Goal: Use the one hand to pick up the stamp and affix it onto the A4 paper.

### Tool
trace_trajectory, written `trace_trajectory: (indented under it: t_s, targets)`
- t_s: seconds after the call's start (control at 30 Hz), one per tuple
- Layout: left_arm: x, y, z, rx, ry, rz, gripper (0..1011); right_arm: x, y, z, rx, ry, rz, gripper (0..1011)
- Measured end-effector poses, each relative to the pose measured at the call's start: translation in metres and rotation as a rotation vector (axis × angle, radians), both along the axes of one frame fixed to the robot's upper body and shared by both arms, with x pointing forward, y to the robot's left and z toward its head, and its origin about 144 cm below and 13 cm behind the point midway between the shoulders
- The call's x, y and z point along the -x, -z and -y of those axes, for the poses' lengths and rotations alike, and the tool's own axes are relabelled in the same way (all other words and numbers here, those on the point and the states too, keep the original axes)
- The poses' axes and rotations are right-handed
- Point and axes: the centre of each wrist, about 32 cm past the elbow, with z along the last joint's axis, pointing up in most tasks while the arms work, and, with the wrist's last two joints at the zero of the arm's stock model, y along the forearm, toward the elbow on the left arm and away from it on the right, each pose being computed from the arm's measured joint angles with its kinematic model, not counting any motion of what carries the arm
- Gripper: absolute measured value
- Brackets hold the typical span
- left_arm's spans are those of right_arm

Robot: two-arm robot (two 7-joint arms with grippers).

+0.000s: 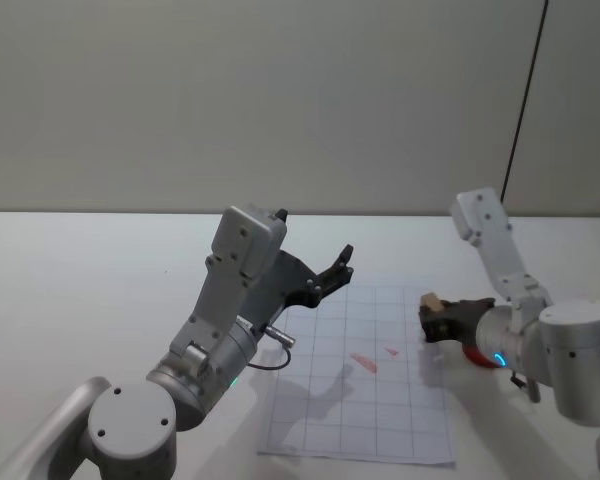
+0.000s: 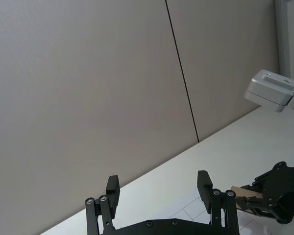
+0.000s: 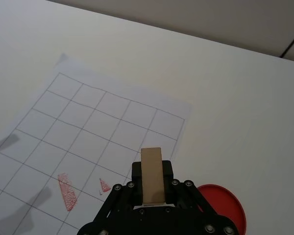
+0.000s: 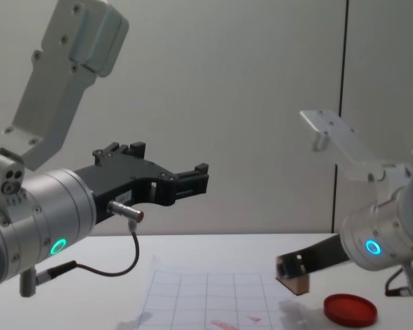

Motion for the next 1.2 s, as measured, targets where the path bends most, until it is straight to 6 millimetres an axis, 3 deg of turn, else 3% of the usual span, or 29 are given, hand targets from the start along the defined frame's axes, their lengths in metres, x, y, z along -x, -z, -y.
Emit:
trace_trajectory:
  t_s: [0.73, 1.2]
  targets:
    - [0.0, 0.0, 0.0, 0.0, 0.0, 0.0, 1002, -0.001, 0.002, 0.019, -0.052, 0.311, -0.009, 220]
    - [0.0, 0.0, 0.0, 0.0, 0.0, 0.0, 1002, 0.009, -0.005, 0.025, -0.055, 0.347, -0.044, 219]
